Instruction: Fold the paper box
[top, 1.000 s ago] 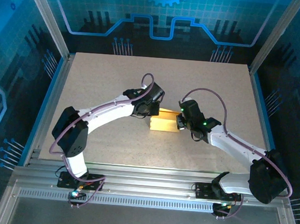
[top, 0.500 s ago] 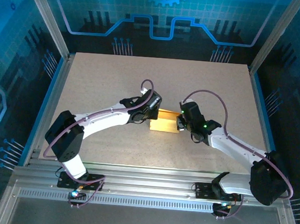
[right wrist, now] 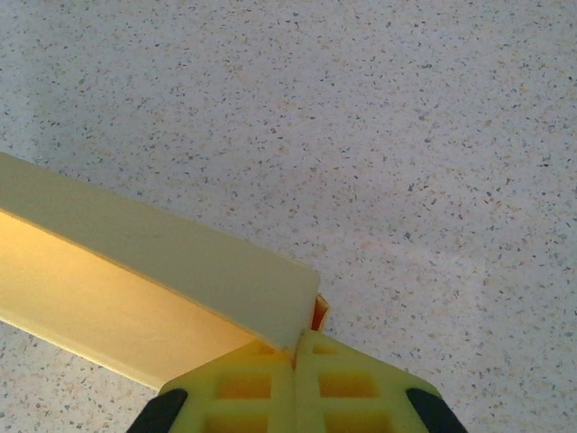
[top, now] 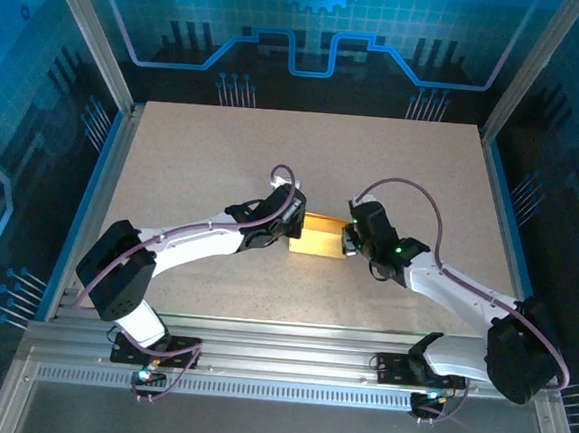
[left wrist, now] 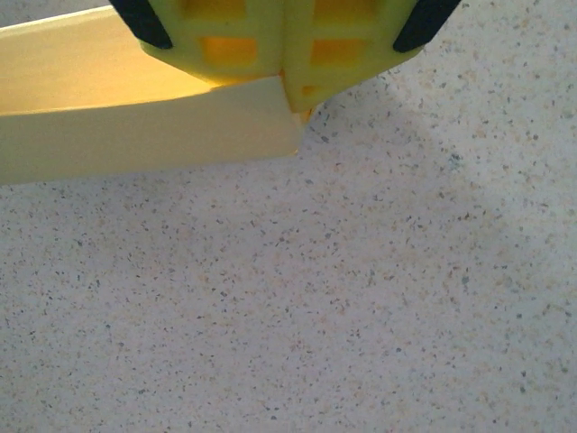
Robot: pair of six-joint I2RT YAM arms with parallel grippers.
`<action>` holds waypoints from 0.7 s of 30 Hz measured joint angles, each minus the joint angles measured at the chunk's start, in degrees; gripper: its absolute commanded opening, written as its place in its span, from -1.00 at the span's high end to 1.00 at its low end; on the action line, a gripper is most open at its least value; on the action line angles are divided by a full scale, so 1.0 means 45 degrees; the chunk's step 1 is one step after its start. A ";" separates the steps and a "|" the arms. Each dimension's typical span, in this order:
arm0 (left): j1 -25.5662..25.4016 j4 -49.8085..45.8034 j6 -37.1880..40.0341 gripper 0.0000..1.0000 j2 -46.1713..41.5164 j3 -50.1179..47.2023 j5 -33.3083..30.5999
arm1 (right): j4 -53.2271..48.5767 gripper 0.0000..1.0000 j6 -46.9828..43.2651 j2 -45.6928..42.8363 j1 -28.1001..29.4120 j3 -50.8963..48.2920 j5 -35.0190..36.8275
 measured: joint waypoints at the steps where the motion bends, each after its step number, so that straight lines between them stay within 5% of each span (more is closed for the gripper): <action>1: -0.0058 0.0160 0.0058 1.00 0.0000 -0.0087 -0.0112 | 0.0102 1.00 0.0034 -0.0073 0.0010 -0.0117 0.0000; 10: -0.0471 0.1899 0.0423 1.00 0.0005 -0.1005 -0.0962 | 0.1642 0.87 0.0291 -0.0792 0.0019 -0.1409 0.0063; 17: -0.0525 0.2837 0.0758 1.00 0.0005 -0.1462 -0.1117 | 0.0923 -0.14 -0.0393 -0.1894 0.0189 -0.1676 -0.0311; 21: -0.0568 0.2982 0.0772 1.00 0.0019 -0.1540 -0.1156 | 0.0039 -0.42 -0.0811 -0.2914 0.0238 -0.1433 -0.0510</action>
